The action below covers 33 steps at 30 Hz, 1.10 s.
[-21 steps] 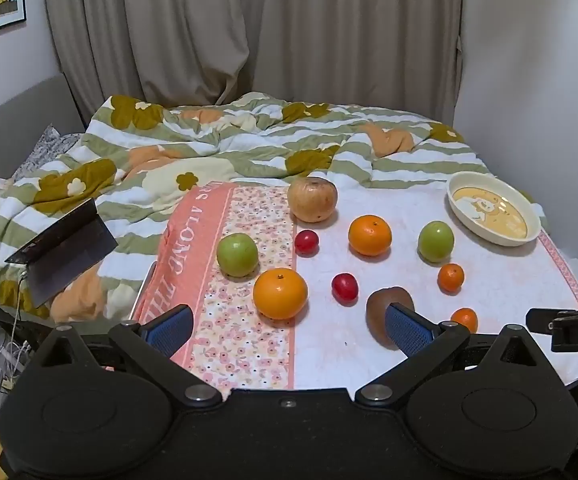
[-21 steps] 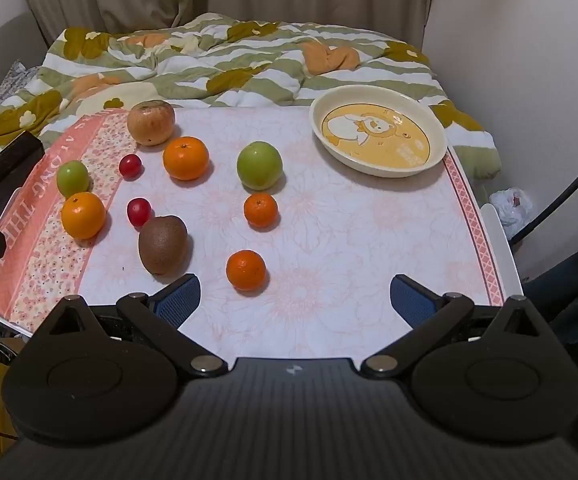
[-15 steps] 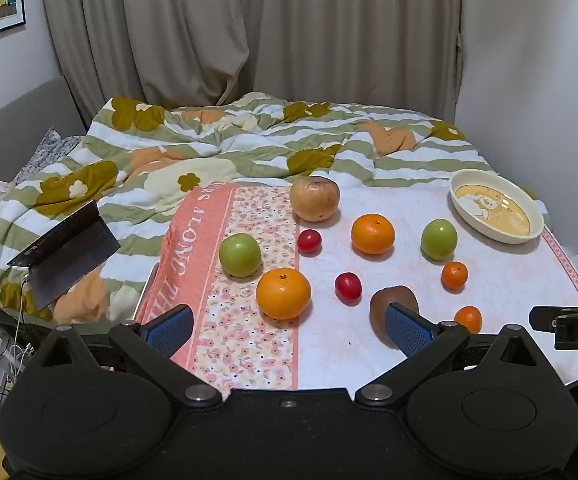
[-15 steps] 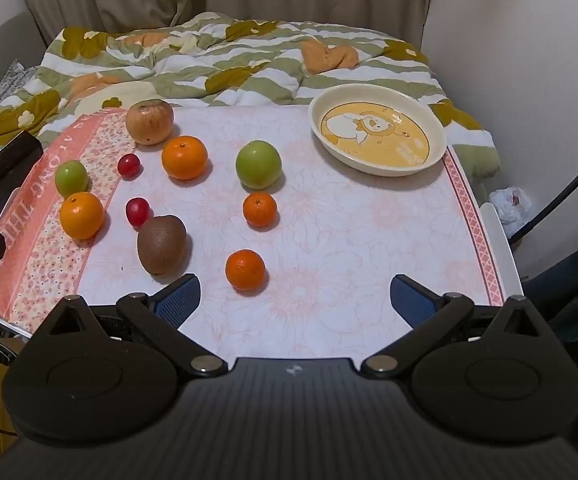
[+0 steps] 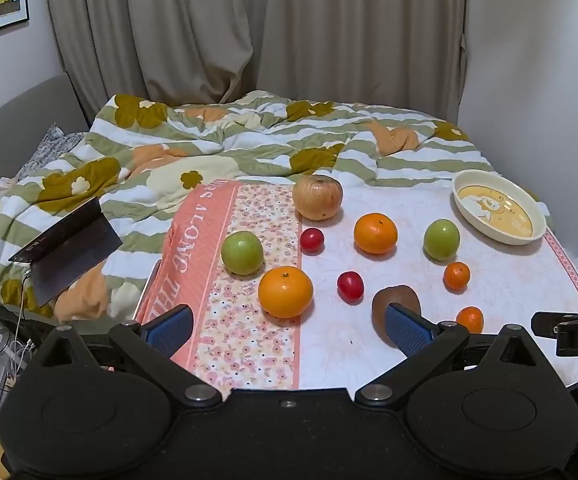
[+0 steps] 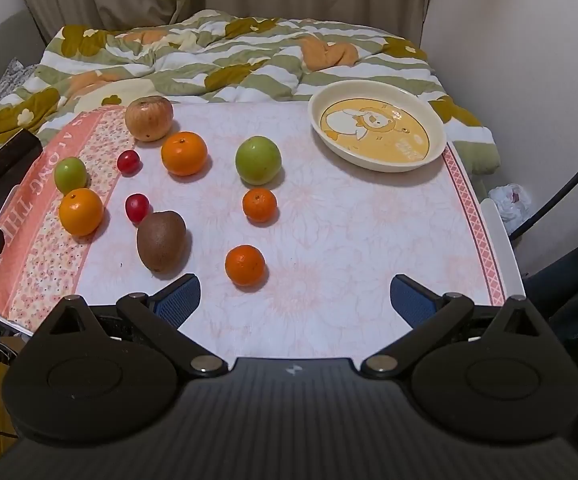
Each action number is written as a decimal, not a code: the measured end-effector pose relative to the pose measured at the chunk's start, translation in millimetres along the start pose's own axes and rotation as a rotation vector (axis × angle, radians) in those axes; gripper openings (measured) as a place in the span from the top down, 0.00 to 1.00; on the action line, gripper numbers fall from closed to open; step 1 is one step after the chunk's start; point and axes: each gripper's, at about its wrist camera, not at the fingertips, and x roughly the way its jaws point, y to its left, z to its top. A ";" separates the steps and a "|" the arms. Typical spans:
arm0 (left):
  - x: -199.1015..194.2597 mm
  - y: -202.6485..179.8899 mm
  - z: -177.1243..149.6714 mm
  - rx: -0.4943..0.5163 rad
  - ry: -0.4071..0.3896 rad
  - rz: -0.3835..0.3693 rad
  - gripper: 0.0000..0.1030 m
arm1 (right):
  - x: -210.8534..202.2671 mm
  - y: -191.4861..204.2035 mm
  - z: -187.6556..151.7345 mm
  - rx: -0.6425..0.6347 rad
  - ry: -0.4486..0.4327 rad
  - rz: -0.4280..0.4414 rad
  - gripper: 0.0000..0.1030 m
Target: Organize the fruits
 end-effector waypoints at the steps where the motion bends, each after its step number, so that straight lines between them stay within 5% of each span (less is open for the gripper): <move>1: 0.1 -0.3 0.1 0.001 0.000 0.000 0.00 | -1.8 -0.1 -1.6 0.000 -0.003 0.000 0.00; 33: -5.4 4.5 4.2 0.011 -0.003 0.007 0.00 | -14.5 2.2 -5.1 0.006 -0.024 0.018 0.00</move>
